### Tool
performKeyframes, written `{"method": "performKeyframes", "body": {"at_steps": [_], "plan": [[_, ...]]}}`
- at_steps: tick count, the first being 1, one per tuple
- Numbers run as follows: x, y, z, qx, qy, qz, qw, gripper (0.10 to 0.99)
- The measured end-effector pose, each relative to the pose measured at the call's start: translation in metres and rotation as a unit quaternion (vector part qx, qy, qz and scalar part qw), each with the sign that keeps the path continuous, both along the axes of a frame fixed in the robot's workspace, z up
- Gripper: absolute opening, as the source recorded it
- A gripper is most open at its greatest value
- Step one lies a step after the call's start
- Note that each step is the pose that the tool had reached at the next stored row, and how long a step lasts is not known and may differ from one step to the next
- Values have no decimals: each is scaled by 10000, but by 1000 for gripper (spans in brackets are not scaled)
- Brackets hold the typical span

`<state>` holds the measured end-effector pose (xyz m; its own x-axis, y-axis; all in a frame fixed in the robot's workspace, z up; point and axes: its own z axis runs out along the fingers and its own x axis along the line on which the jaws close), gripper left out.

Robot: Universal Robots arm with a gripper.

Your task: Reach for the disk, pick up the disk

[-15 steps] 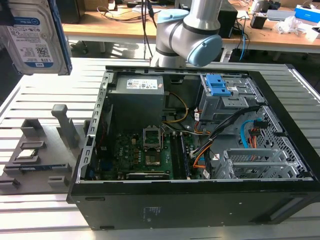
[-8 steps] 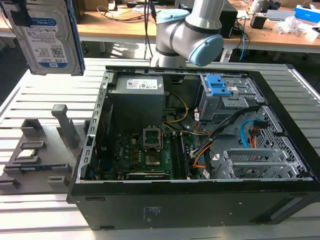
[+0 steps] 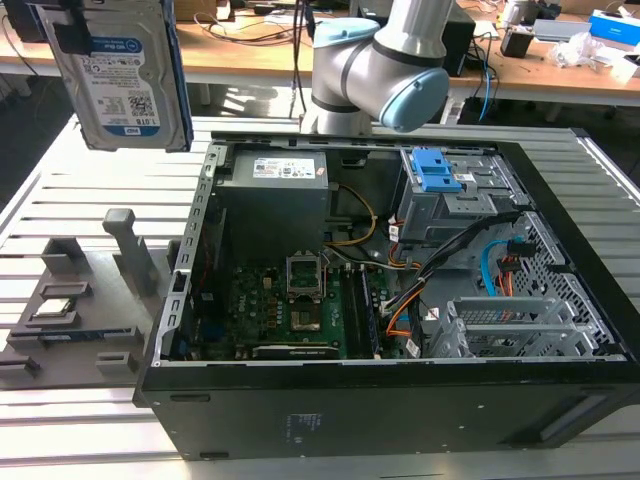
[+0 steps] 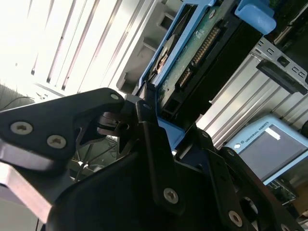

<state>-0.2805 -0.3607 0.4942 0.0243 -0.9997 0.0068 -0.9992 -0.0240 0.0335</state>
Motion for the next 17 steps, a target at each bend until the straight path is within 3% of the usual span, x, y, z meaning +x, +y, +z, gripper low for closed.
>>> {"method": "performKeyframes", "body": {"at_steps": [4, 10, 17], "plan": [[116, 1, 0, 0, 0, -1, 10000, 365], [362, 3, 0, 0, 1, -1, 10000, 365], [565, 5, 0, 0, 0, -1, 10000, 365]]}}
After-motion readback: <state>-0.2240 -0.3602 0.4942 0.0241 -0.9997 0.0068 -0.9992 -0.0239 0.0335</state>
